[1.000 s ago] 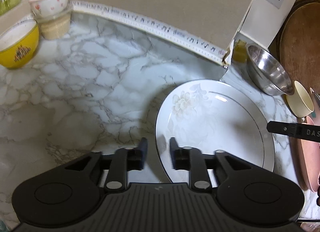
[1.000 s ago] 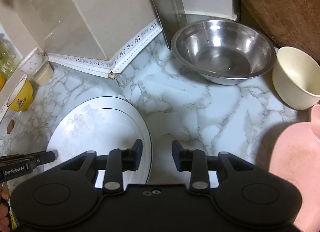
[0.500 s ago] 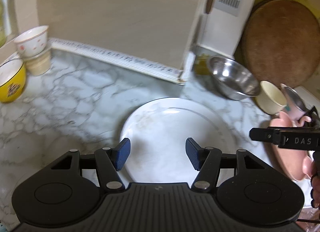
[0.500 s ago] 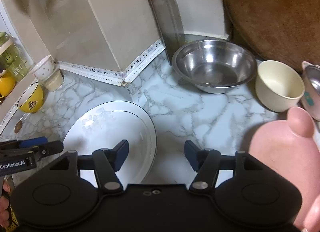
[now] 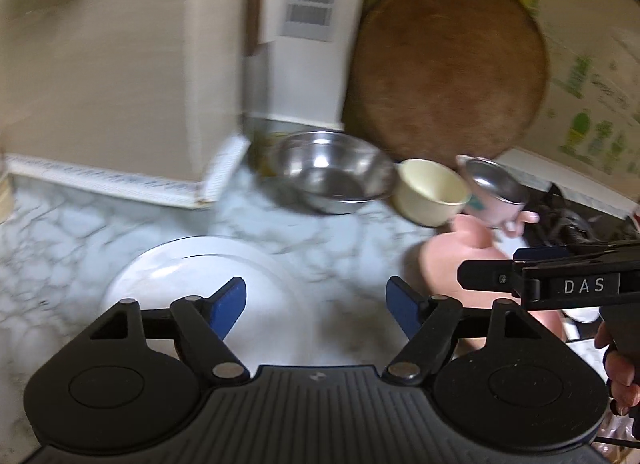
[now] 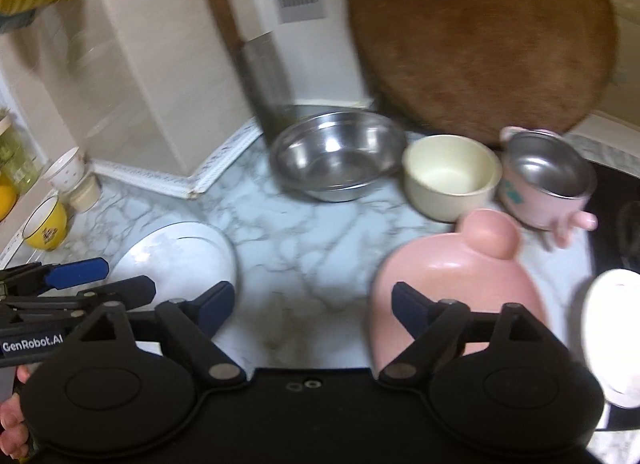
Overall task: Organize plates and bowls
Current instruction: 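Open both grippers and move them toward the small white plate by the stove, then close both grippers on the rim of the small white plate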
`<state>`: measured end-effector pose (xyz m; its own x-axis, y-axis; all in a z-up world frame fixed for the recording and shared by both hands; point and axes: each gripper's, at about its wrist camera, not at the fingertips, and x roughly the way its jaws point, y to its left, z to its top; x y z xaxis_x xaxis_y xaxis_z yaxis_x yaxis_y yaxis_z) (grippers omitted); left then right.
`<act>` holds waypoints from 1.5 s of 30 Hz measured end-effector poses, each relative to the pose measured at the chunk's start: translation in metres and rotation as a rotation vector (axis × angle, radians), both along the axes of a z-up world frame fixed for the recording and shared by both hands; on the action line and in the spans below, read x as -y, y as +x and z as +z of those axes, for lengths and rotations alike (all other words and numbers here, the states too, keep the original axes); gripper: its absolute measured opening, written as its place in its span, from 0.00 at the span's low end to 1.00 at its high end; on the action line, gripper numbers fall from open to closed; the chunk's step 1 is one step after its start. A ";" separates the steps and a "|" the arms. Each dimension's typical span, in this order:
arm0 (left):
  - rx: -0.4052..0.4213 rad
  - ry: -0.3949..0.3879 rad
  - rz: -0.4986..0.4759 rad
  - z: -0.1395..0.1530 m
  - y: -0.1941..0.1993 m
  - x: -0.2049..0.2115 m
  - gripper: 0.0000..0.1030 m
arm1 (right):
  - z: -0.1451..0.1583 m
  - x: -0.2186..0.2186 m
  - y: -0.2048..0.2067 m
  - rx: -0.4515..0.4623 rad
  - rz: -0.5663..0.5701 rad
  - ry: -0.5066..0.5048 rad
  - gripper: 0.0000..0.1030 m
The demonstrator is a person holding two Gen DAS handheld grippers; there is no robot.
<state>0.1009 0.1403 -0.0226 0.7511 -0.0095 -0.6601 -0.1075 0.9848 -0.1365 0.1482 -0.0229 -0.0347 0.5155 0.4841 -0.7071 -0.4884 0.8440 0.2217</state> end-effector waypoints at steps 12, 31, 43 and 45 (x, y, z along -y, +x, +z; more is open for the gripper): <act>-0.029 -0.004 -0.165 -0.004 0.039 0.094 0.75 | 0.013 0.092 -0.005 0.042 -0.179 -0.026 0.96; -0.065 0.011 -0.400 -0.009 0.103 0.207 0.75 | 0.000 0.222 -0.012 0.049 -0.422 -0.086 0.96; -0.182 -0.052 -0.461 -0.038 0.156 0.257 0.75 | -0.028 0.285 0.004 -0.007 -0.534 -0.088 0.93; -0.216 -0.067 -0.456 -0.045 0.166 0.262 0.75 | -0.037 0.293 0.011 -0.036 -0.539 -0.077 0.91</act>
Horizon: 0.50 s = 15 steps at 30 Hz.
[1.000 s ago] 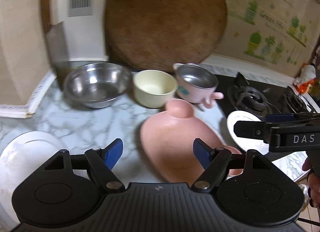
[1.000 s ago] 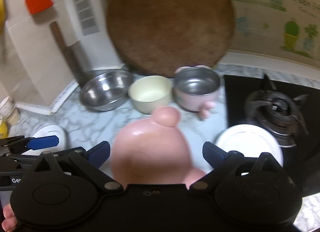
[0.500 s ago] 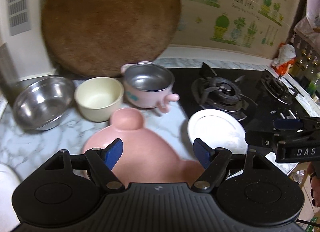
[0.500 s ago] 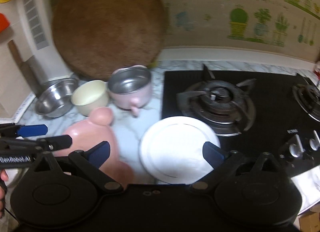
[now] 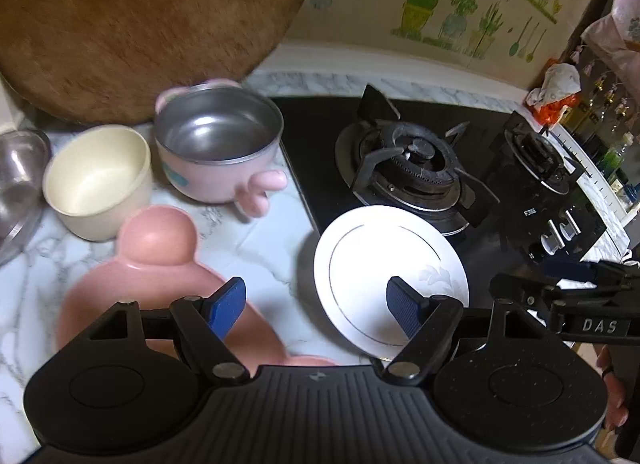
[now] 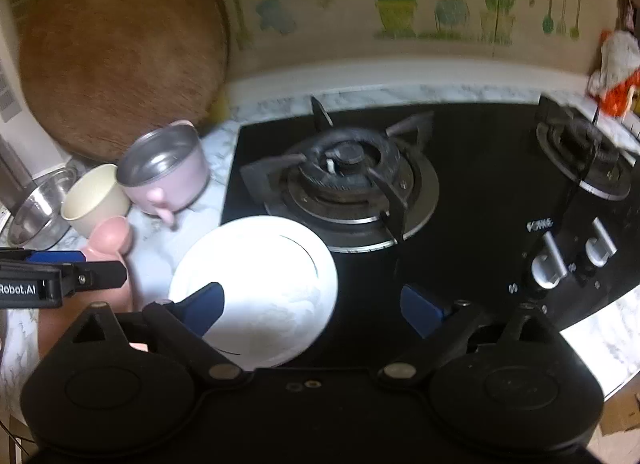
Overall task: Organize plates and bowls
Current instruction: 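Close both grippers on the rim of the small white plate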
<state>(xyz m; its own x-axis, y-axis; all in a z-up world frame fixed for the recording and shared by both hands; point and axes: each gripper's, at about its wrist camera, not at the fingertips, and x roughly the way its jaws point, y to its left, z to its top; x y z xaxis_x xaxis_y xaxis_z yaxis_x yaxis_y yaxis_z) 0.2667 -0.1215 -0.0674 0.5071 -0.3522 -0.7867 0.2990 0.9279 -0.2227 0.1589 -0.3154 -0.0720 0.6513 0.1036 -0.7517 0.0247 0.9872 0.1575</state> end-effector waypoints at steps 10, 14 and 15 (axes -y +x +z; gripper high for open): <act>-0.096 -0.011 0.026 -0.027 0.031 0.018 0.75 | -0.035 0.023 0.032 -0.105 -0.057 0.135 0.84; -0.147 -0.048 0.060 -0.036 0.039 0.014 0.74 | -0.044 0.029 0.040 -0.142 -0.075 0.200 0.74; -0.151 -0.058 0.065 -0.037 0.040 0.014 0.74 | -0.045 0.029 0.041 -0.149 -0.075 0.207 0.72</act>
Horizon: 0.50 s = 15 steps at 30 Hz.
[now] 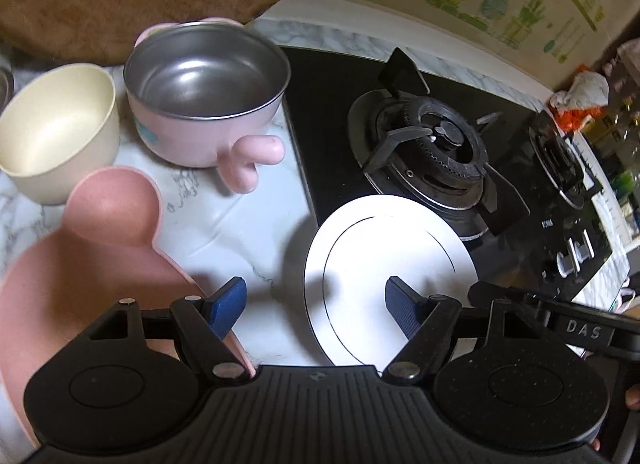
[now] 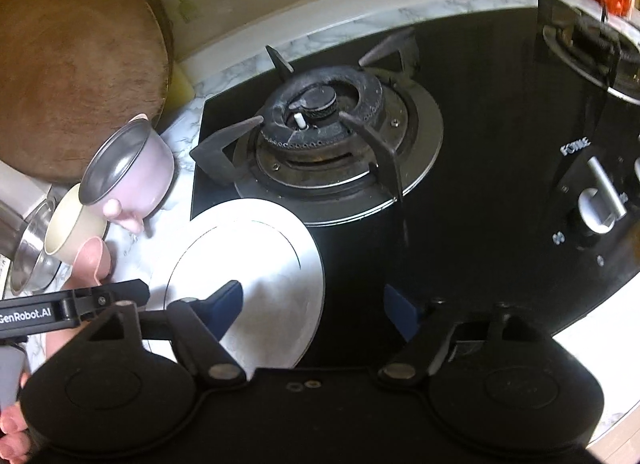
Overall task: Organize plates and bowls
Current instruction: 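Close both grippers on the rim of the small white plate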
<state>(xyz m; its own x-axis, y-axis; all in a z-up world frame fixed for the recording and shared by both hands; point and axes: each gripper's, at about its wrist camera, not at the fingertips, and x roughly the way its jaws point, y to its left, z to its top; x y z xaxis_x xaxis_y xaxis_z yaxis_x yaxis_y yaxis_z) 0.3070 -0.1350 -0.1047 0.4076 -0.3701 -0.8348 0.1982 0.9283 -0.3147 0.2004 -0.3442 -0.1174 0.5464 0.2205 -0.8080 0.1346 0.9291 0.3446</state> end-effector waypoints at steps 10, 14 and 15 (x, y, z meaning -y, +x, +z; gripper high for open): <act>-0.034 -0.067 0.021 -0.005 0.003 -0.001 0.44 | -0.007 0.004 0.007 -0.034 0.009 0.054 0.48; -0.053 -0.078 0.042 -0.008 0.005 -0.001 0.35 | -0.008 0.006 0.008 -0.035 0.008 0.065 0.39; -0.063 -0.088 0.049 -0.010 0.006 -0.002 0.34 | -0.008 0.007 0.008 -0.037 0.006 0.071 0.36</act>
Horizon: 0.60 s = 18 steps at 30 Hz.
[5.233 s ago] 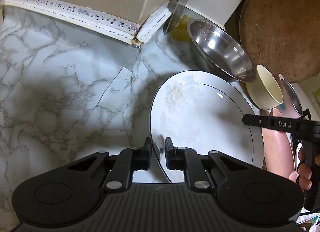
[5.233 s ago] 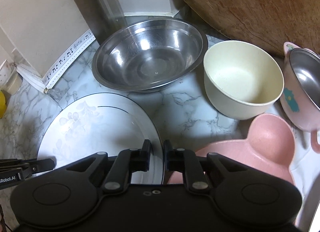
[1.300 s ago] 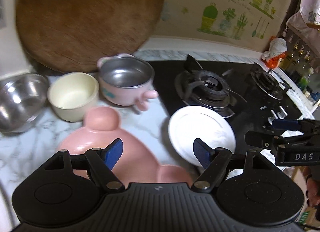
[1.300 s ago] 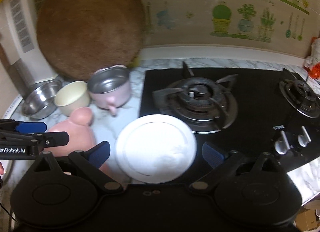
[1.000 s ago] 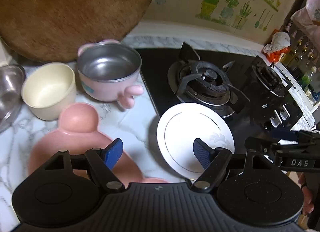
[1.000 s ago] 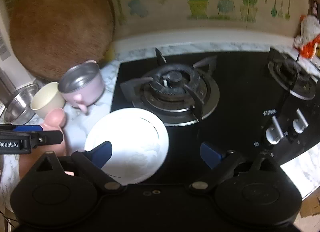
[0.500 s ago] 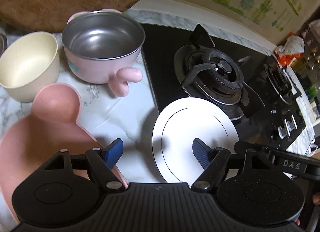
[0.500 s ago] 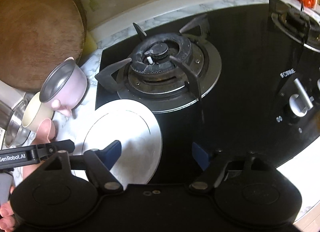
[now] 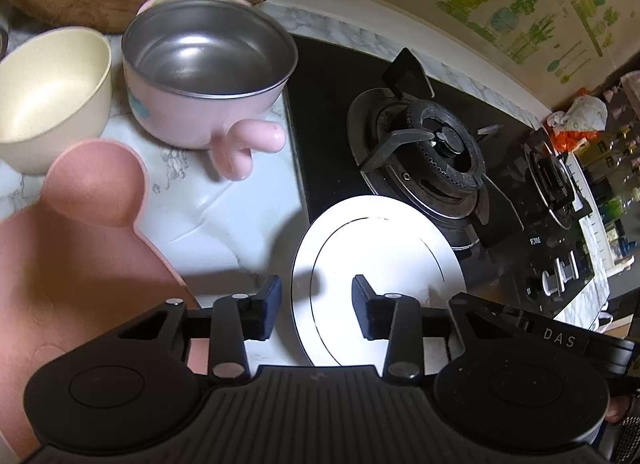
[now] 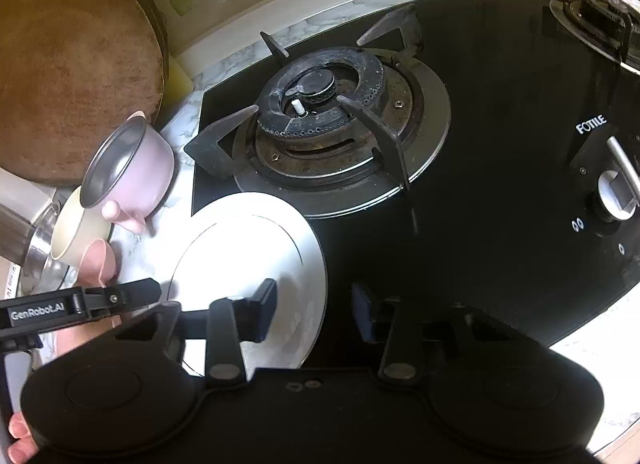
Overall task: Organize plates and bowls
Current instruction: 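Close both grippers on the rim of the small white plate, then lift the small white plate with both grippers and carry it over the large plate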
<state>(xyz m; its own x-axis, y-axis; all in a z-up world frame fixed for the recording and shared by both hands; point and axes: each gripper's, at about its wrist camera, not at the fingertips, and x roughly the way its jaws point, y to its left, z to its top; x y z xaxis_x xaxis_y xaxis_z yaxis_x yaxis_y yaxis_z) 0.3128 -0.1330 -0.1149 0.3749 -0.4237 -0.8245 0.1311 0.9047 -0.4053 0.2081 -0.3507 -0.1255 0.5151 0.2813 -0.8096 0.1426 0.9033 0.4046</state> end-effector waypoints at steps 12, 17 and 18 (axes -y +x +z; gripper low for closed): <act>-0.075 -0.078 0.073 -0.013 0.002 -0.012 0.18 | -0.006 0.004 -0.006 -0.010 -0.005 0.042 0.11; -0.061 -0.069 0.071 -0.015 0.000 -0.015 0.08 | -0.007 0.005 -0.007 -0.006 -0.008 0.047 0.09; -0.059 -0.067 0.068 -0.015 0.000 -0.015 0.08 | -0.007 0.004 -0.007 -0.004 -0.005 0.043 0.09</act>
